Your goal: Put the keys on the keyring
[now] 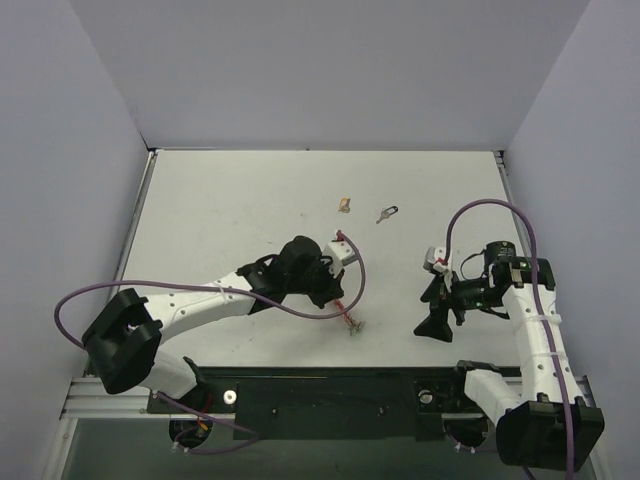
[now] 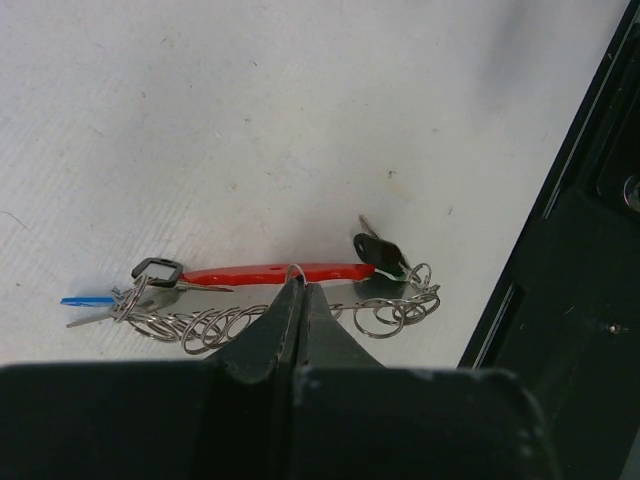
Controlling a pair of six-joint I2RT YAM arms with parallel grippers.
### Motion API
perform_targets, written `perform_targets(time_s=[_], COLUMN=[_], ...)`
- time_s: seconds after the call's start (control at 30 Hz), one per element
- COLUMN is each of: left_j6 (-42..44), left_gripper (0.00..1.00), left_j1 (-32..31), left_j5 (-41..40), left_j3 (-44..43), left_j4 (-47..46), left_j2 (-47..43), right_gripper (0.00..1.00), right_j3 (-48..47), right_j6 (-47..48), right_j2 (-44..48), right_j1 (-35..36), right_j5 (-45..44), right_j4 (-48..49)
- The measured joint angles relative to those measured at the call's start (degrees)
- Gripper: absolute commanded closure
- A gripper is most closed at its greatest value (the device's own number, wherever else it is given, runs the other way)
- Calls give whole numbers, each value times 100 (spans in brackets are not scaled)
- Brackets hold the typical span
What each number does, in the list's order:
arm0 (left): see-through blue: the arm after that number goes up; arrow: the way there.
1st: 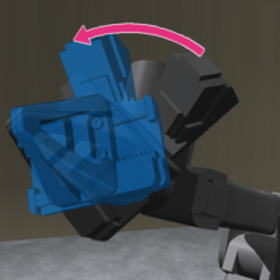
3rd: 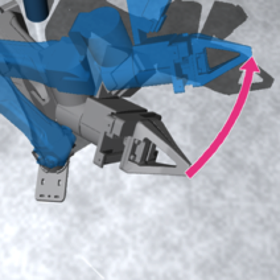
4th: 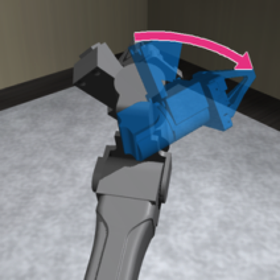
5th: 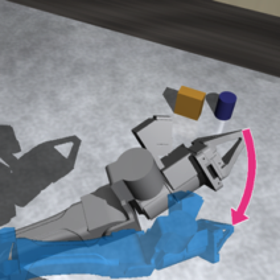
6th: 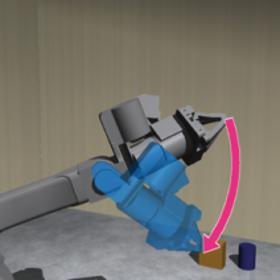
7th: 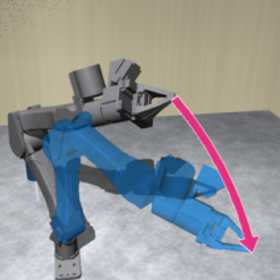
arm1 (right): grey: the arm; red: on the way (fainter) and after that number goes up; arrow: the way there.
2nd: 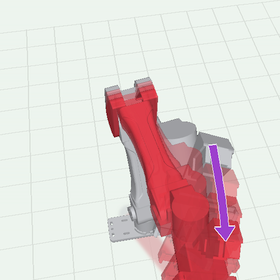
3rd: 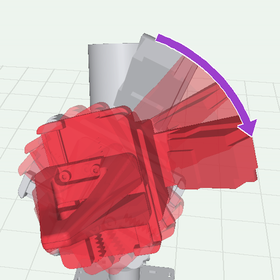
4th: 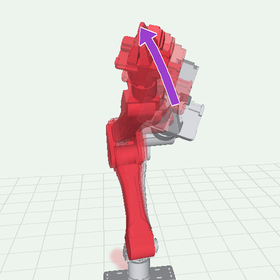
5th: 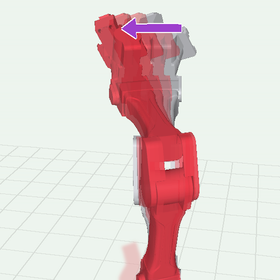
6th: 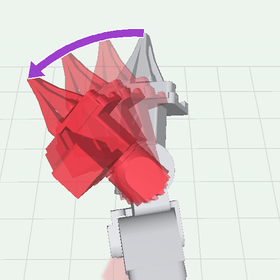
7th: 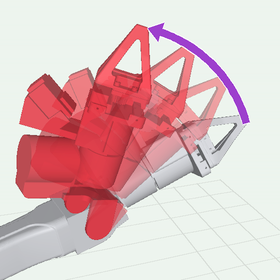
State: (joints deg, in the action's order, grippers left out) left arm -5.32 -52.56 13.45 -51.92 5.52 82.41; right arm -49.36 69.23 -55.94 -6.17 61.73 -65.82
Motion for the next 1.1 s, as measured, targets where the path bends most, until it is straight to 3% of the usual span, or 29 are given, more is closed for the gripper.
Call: perform_targets(time_s=[0.4,0.8,0.83,0.87,0.9,0.93,1.0,1.1], left_j6=[-177,-363,-437,-520,-616,-732,-1051,-1464], left_gripper=[100,99,94,82,76,56,35,29], left_j1=[-356,-284,-282,-278,-273,-273,-273,-273], left_j5=[-664,-1259,-1314,-1370,-1427,-1508,-1676,-1799], left_j3=[654,678,678,680,680,691,767,1010], left_j4=[-754,-942,-944,-946,-949,-957,-938,-933], left_j2=[44,240,247,247,245,234,138,-157], right_gripper=[13,13,13,13,13,13,13,12], right_j3=[173,522,533,551,566,575,584,586], right_j6=[131,-179,-190,-195,-210,-214,-227,-236], right_j2=[28,313,317,326,334,341,356,367], right_j1=[33,22,22,20,20,17,11,-24], right_j5=[-94,-114,-116,-116,-118,-118,-125,-129], right_j4=[15,409,437,463,481,490,514,533])
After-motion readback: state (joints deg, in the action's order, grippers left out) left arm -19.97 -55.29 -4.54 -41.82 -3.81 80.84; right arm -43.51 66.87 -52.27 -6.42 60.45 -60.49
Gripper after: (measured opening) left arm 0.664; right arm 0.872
